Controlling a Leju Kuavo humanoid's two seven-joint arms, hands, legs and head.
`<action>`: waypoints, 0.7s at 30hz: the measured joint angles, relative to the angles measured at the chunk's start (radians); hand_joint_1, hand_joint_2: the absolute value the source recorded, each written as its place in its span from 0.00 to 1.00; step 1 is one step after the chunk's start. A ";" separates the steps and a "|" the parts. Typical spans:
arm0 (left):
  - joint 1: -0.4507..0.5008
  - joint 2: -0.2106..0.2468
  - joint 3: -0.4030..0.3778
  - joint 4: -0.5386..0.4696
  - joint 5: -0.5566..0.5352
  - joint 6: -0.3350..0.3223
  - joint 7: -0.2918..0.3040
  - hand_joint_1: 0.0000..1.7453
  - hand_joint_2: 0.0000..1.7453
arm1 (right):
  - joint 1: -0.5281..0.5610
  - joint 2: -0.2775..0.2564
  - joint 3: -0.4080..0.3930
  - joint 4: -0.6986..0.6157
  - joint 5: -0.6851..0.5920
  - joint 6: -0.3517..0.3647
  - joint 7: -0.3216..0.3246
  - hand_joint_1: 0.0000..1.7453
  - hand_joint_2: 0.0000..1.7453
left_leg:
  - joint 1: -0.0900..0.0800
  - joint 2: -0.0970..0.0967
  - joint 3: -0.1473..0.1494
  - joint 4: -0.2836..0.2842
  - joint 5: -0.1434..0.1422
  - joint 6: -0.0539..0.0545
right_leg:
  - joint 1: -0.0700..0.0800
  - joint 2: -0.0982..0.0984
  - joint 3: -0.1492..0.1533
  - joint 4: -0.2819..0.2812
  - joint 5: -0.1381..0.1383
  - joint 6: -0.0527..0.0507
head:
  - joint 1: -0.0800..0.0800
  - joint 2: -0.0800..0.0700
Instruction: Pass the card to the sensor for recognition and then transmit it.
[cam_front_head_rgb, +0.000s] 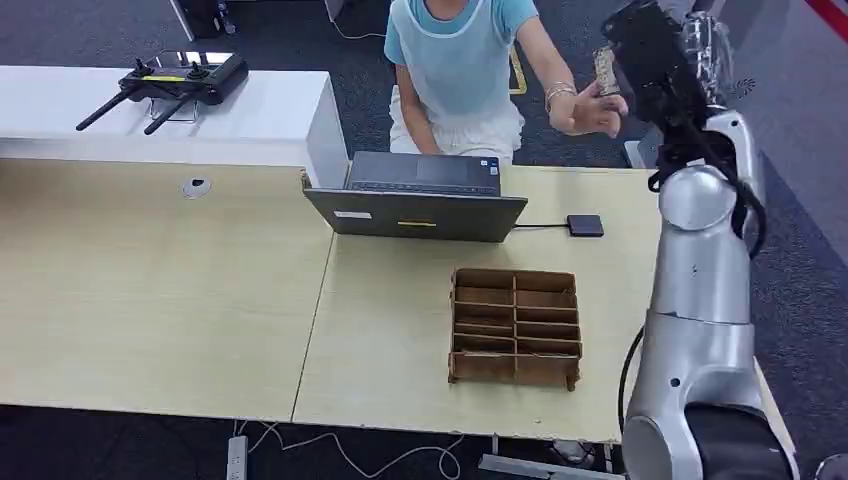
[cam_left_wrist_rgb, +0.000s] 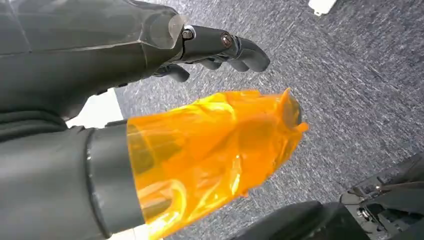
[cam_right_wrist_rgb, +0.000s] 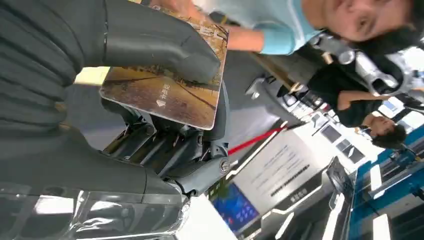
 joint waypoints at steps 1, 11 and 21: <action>0.000 0.000 0.000 0.000 0.006 0.000 -0.001 0.00 0.00 | 0.001 -0.001 -0.017 -0.007 -0.041 0.014 -0.001 1.00 1.00 | 0.000 0.000 0.000 0.000 0.000 0.000 | 0.000 0.000 0.000 0.000 0.000 0.000 | 0.000 0.000; 0.002 0.003 0.000 0.000 0.050 0.003 -0.003 0.00 0.00 | 0.040 -0.056 -0.082 -0.030 -0.275 0.078 -0.009 1.00 1.00 | 0.000 0.001 0.001 0.000 0.000 0.000 | 0.000 0.001 0.000 0.000 0.000 0.000 | 0.000 0.000; 0.012 0.004 0.000 0.000 0.135 0.015 -0.003 0.00 0.00 | 0.244 -0.298 -0.099 0.003 -0.694 0.181 -0.045 1.00 1.00 | -0.001 -0.008 0.000 0.001 -0.001 0.001 | -0.001 -0.008 0.003 -0.003 -0.002 0.002 | 0.000 0.000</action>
